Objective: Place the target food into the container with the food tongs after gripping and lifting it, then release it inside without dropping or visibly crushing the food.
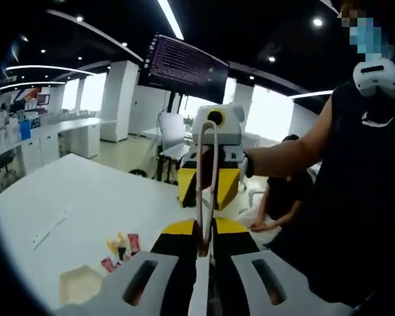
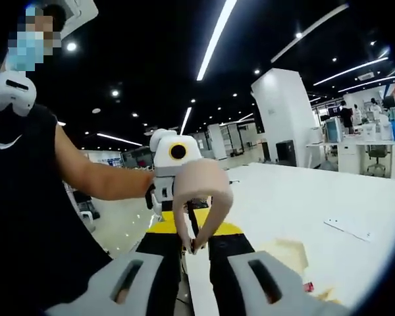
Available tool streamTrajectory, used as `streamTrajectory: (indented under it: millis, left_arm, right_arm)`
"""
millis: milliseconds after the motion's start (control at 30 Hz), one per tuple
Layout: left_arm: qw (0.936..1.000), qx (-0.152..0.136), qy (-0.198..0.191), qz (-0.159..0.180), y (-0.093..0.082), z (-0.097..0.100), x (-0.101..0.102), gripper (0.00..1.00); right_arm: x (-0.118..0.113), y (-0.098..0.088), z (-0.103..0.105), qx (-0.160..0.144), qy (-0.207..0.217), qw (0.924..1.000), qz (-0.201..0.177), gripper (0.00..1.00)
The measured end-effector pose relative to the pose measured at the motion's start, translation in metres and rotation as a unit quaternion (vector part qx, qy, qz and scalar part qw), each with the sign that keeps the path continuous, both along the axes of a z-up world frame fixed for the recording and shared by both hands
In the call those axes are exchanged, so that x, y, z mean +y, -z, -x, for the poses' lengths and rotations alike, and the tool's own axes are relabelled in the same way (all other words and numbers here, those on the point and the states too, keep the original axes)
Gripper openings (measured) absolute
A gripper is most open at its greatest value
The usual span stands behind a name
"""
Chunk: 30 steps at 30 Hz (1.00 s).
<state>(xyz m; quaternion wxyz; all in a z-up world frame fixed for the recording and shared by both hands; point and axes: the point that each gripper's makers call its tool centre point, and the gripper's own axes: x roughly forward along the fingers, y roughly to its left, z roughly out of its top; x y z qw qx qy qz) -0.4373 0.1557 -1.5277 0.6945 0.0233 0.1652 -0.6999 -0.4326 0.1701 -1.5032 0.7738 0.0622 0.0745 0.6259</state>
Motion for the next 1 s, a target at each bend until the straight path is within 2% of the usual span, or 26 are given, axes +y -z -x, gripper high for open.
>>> streamTrajectory:
  millis: [133,333,533,633,733,767,867,1000]
  left_arm:
    - [1.0000,-0.002,0.005,-0.004,0.000,-0.002,-0.002,0.03]
    - [1.0000,0.000,0.002,-0.003,0.000,-0.008,0.000,0.03]
    - [0.9998,-0.003,0.003,-0.018,0.003,-0.012,0.002,0.03]
    - [0.9999,0.003,-0.003,-0.010,0.003,-0.015,0.005,0.03]
    - [0.9996,0.026,-0.001,-0.007,0.005,-0.010,0.005,0.06]
    - [0.9995,0.029,-0.005,-0.007,0.006,-0.011,0.005,0.09]
    - [0.9995,0.031,-0.008,-0.004,0.010,-0.010,0.007,0.13]
    - [0.9996,0.027,-0.006,-0.004,0.012,-0.005,0.008,0.15]
  right_arm:
    - [-0.002,0.001,-0.002,0.002,-0.001,1.0000,-0.004,0.13]
    - [-0.001,-0.001,-0.011,-0.008,0.022,0.9996,-0.016,0.13]
    - [0.003,0.001,-0.019,0.006,0.044,0.9988,-0.021,0.13]
    - [0.003,0.002,-0.018,0.008,0.050,0.9986,-0.016,0.11]
    - [0.005,0.004,-0.014,0.024,0.051,0.9984,-0.005,0.12]
    - [0.005,0.005,-0.012,0.012,0.050,0.9987,0.000,0.13]
    - [0.005,0.010,-0.010,0.002,0.046,0.9989,0.012,0.15]
    - [0.008,0.012,-0.006,0.006,0.043,0.9990,0.013,0.16]
